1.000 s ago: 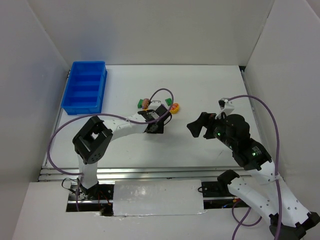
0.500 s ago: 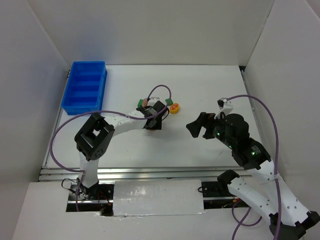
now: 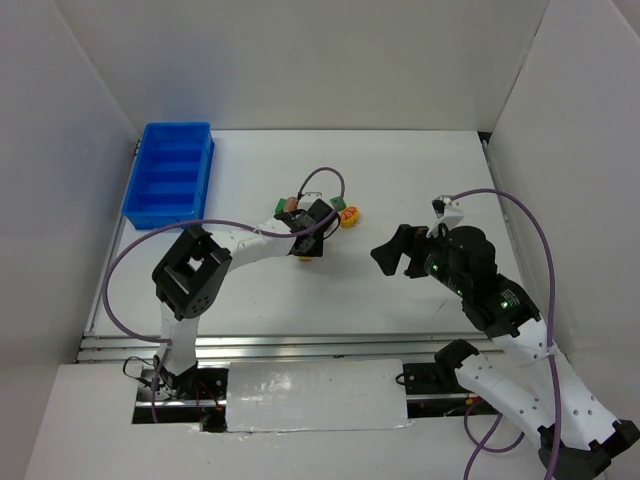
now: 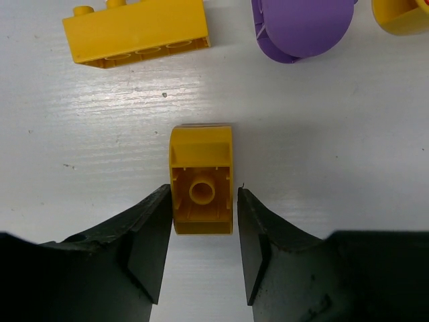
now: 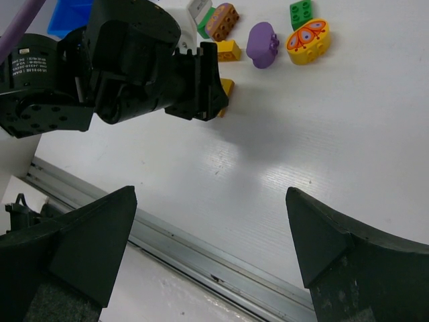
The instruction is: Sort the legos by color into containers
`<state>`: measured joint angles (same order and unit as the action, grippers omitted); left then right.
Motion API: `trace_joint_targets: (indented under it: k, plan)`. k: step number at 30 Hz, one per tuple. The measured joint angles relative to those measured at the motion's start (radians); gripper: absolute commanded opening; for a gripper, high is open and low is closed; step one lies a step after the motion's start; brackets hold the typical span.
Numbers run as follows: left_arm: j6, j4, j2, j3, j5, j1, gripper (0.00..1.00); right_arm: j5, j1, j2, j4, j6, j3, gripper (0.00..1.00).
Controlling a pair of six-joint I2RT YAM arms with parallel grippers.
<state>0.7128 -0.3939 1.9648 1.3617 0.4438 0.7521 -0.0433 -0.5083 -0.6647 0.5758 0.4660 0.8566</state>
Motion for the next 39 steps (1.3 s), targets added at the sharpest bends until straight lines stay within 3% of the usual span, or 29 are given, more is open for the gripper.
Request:
trace_joint_targets:
  k: [4,9,11,18,25,31,35,39]
  plan:
    - [-0.006,0.005,0.000,0.000,0.000,0.000,0.23,-0.002,0.000,-0.002,0.000,-0.001,0.000,1.00]
    - [-0.005,0.004,0.002,0.002,-0.002,-0.001,0.24,-0.007,0.000,-0.011,-0.001,-0.003,0.000,1.00]
    - [-0.006,0.005,0.006,0.007,-0.003,-0.001,0.00,-0.008,0.000,-0.012,-0.001,-0.003,0.000,1.00]
    - [-0.008,0.034,-0.055,-0.042,-0.050,-0.002,0.00,-0.002,0.000,-0.006,-0.042,0.013,-0.038,1.00]
    - [-0.079,0.190,-0.515,-0.224,-0.394,-0.025,0.00,-0.001,0.004,0.082,-0.130,0.058,-0.106,0.96]
    - [-0.077,0.503,-0.806,-0.362,-0.823,-0.093,0.00,-0.310,0.031,0.129,-0.315,0.043,-0.128,0.88]
    - [-0.072,0.594,-0.892,-0.439,-1.029,-0.109,0.00,-0.472,0.036,0.141,-0.421,0.048,-0.141,0.86]
    - [-0.030,0.692,-0.950,-0.484,-1.172,-0.109,0.00,-0.606,0.040,0.146,-0.572,0.108,-0.143,0.76]
